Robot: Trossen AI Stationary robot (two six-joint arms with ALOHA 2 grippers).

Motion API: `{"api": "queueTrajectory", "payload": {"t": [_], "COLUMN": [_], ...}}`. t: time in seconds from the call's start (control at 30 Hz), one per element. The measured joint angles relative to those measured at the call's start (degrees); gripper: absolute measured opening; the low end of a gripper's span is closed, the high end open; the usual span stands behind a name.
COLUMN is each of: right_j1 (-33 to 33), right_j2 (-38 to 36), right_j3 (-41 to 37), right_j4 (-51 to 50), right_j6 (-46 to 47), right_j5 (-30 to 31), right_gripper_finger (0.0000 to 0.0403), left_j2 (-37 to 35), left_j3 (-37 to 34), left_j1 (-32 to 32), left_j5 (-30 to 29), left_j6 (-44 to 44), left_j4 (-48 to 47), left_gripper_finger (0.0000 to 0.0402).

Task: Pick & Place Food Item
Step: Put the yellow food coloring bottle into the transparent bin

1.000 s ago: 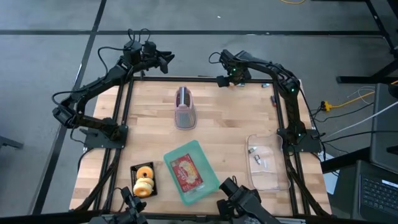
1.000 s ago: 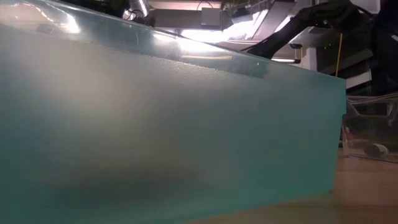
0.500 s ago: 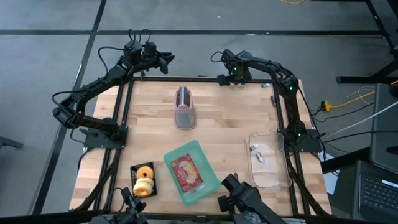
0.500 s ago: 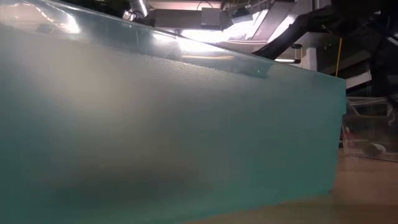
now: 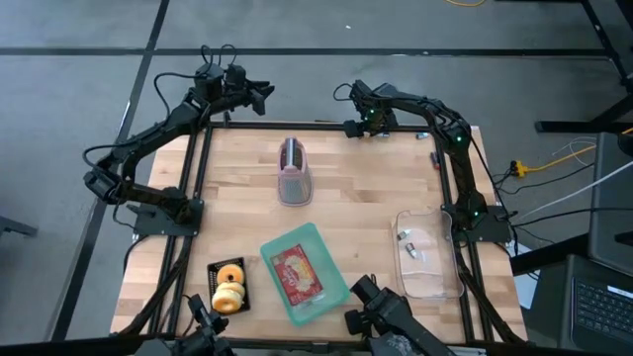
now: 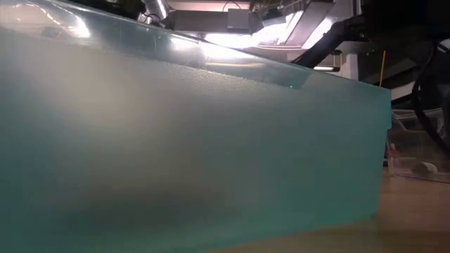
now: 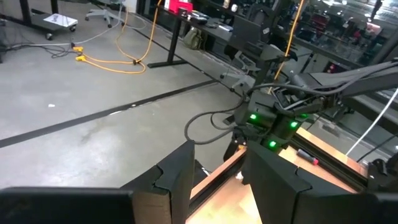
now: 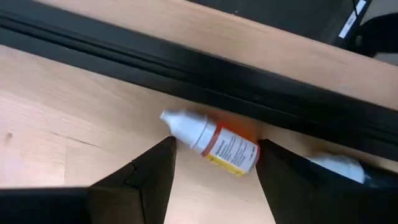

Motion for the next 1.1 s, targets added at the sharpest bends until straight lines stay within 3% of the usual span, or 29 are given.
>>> {"api": "queueTrajectory", "payload": {"t": [0.17,0.53,0.63,0.73,0.87,1.1], "right_j1": [-0.06,-0.15,-0.22,-0.33,0.67,2.56], "right_j2": [0.38,0.46,0.52,0.52,-0.11,-0.54], "right_j3": [0.09,0.11,0.11,0.10,-0.14,-0.14], "right_j4": [0.01,0.98,1.07,0.62,-3.45,-4.37], "right_j6": [-0.29,-0.71,-1.17,-1.13,-2.46,-7.21], "right_j5": [-1.67,-3.41,-5.41,-7.46,-8.51,-5.69], "right_gripper_finger": [0.0181,0.0057,0.0043,0.0059,0.0113,0.0205], "left_j2": [0.00,0.00,0.00,0.00,0.00,0.00], "left_j3": [0.00,0.00,0.00,0.00,0.00,0.00], "left_j1": [1.01,0.99,0.99,0.99,0.96,0.94], "left_j5": [-0.01,0.03,0.02,0.03,0.03,0.05], "left_j6": [-0.02,-0.48,-0.53,-0.79,-1.51,-1.21], "left_j4": [0.00,0.02,0.02,0.02,0.02,0.02], "left_gripper_finger": [0.0141,0.0141,0.0141,0.0141,0.0141,0.0141]}}
